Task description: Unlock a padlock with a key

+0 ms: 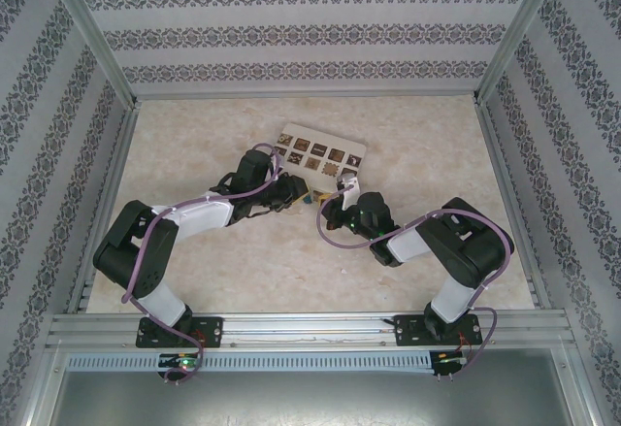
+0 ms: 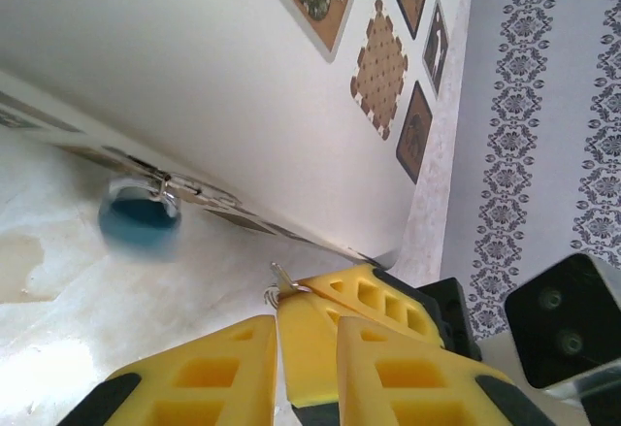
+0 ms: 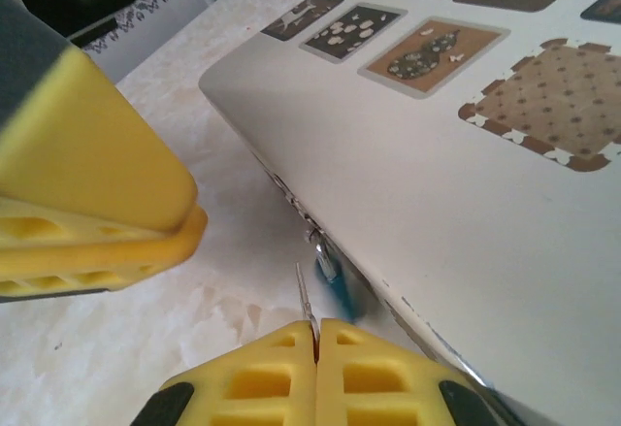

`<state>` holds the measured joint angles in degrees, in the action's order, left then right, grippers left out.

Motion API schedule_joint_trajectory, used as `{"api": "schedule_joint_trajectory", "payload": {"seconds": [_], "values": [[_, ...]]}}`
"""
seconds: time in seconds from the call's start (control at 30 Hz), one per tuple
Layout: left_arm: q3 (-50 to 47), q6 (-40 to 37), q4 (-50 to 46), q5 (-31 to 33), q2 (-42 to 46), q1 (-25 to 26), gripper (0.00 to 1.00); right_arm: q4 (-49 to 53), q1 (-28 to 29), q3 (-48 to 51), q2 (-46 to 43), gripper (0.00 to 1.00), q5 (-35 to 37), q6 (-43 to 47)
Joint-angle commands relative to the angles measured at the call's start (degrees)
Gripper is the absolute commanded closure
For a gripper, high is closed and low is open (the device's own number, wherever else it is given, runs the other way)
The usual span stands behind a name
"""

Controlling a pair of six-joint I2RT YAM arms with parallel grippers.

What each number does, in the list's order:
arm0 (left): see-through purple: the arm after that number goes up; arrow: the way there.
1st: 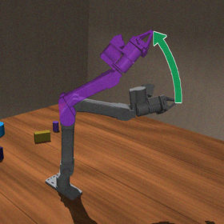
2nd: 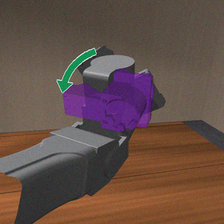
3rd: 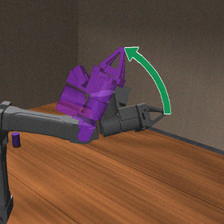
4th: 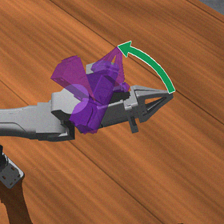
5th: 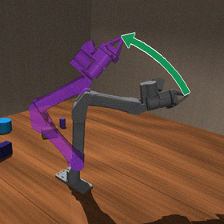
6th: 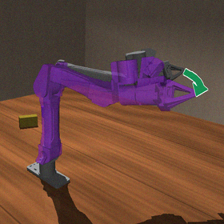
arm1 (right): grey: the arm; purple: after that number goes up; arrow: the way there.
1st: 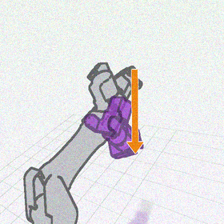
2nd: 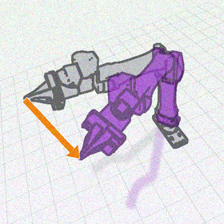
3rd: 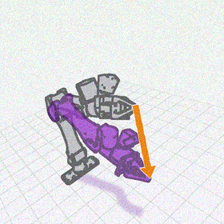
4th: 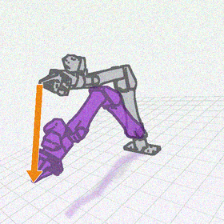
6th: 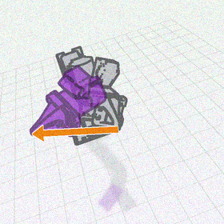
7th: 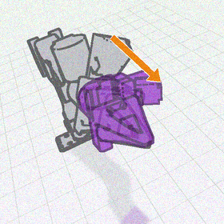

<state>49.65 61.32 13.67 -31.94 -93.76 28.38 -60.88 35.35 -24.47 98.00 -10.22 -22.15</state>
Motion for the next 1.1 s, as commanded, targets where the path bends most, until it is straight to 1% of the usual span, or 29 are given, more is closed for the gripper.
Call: {"api": "schedule_joint_trajectory", "payload": {"seconds": [0.0,0.2,0.3,0.4,0.5,0.67,0.8,0.87,0.93,1.07], "values": [[1.7,-0.8,1.8,-1.4,-0.3,-0.3,0.78,0.5,-0.4,-1.1,0.3,1.00,0.9,0.6],[1.4,-1.2,1.7,-0.9,-0.3,-0.3,0.78,0.6,-0.4,-0.6,-0.3,1.00,0.6,1.0],[1.4,-2.8,0.6,0.0,0.4,-0.4,0.77,0.8,-0.5,-0.4,-1.1,1.00,0.5,0.8],[1.4,-6.2,-1.9,2.2,2.1,-0.6,0.74,2.5,-0.8,-0.2,-3.4,1.00,-0.4,0.7],[1.4,-10.6,-5.3,5.8,4.7,-1.0,0.71,7.3,-1.6,-0.8,-6.8,1.00,-1.2,0.7],[-1.1,-17.6,-7.2,12.1,8.7,-1.4,0.58,17.4,-3.7,-3.8,-10.8,1.00,-4.4,0.3],[-3.1,-25.0,-7.0,14.8,10.1,-1.3,0.50,22.3,-7.2,-6.9,-11.5,1.00,-9.5,-3.6],[-5.0,-28.4,-4.7,15.0,10.2,-1.4,0.44,26.6,-8.8,-9.9,-10.7,1.00,-12.3,-4.6],[-6.6,-30.1,-1.7,14.0,9.6,-1.4,0.40,30.2,-9.9,-12.8,-9.3,1.00,-14.4,-4.7],[-8.1,-30.3,3.4,11.1,6.4,-1.4,0.38,33.2,-11.6,-16.1,-6.9,1.00,-15.3,-5.0]]}}
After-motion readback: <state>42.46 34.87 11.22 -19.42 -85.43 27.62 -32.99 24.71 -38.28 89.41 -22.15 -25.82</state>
